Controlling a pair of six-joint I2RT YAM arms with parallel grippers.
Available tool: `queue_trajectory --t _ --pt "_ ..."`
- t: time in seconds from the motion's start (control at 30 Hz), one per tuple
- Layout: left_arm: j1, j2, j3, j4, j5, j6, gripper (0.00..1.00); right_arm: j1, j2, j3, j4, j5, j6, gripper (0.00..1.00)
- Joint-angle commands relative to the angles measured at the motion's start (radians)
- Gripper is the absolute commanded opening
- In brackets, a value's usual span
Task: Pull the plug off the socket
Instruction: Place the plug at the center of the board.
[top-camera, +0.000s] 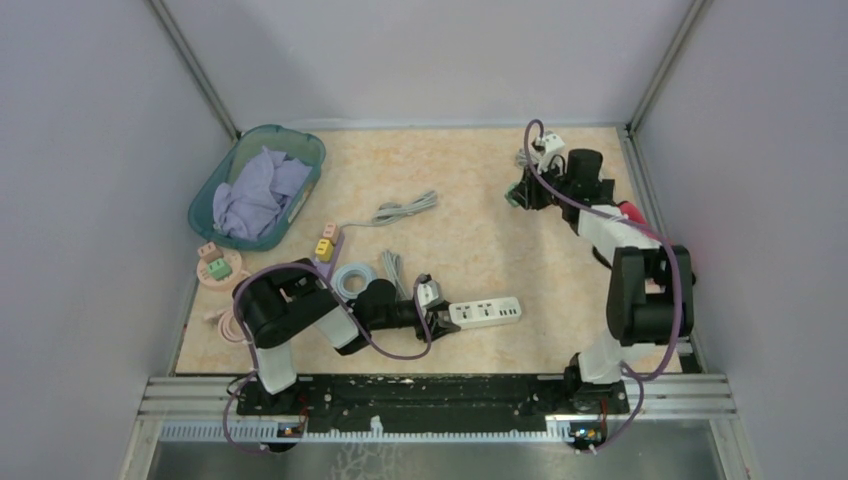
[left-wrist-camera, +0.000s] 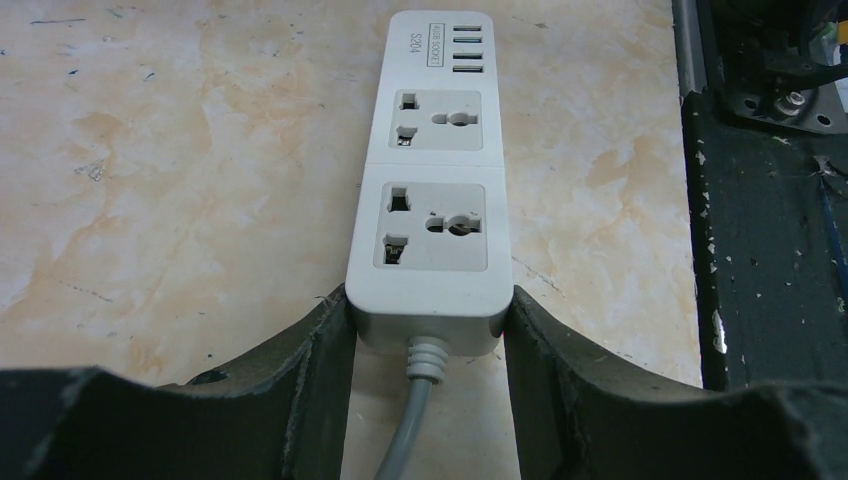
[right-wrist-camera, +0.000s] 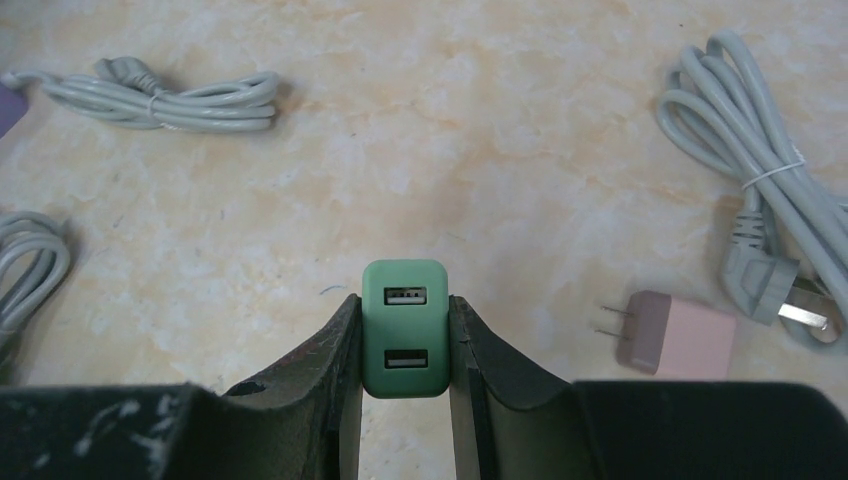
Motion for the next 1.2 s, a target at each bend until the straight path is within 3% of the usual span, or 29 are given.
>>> queue_trajectory --t 0.0,0.27,0.43,0.63,0.77,0.8,0.97,1.17 --pt "0.004 -0.030 -0.002 0.020 0.018 -0.012 0.01 -0.013 0.120 0.147 -0.038 0.048 -0.004 0.03" --pt "0.004 -0.038 -0.012 0.020 0.021 -0.015 0.02 -0.017 0.345 0.352 -0.132 0.133 0.021 0.06" --pt "0.004 -0.045 -0.018 0.019 0.016 -0.018 0.02 -0.024 0.417 0.414 -0.164 0.208 0.016 0.16" --pt "0.004 -0.060 -0.023 0.003 0.010 -0.027 0.02 -0.043 0.426 0.453 -0.191 0.228 -0.011 0.45" --pt "0.004 -0.055 -0.014 -0.006 0.014 -0.034 0.02 -0.047 0.362 0.414 -0.165 0.217 -0.024 0.89" --pt "0.004 -0.053 -0.008 -0.015 0.017 -0.036 0.02 -0.048 0.337 0.400 -0.154 0.208 -0.028 0.93" --pt "0.004 -0.054 0.009 -0.041 0.025 -0.041 0.02 -0.048 0.182 0.301 -0.133 0.111 -0.053 0.94" --pt "0.004 -0.054 0.014 -0.043 0.026 -0.048 0.02 -0.048 -0.073 0.135 -0.100 -0.162 -0.116 0.94"
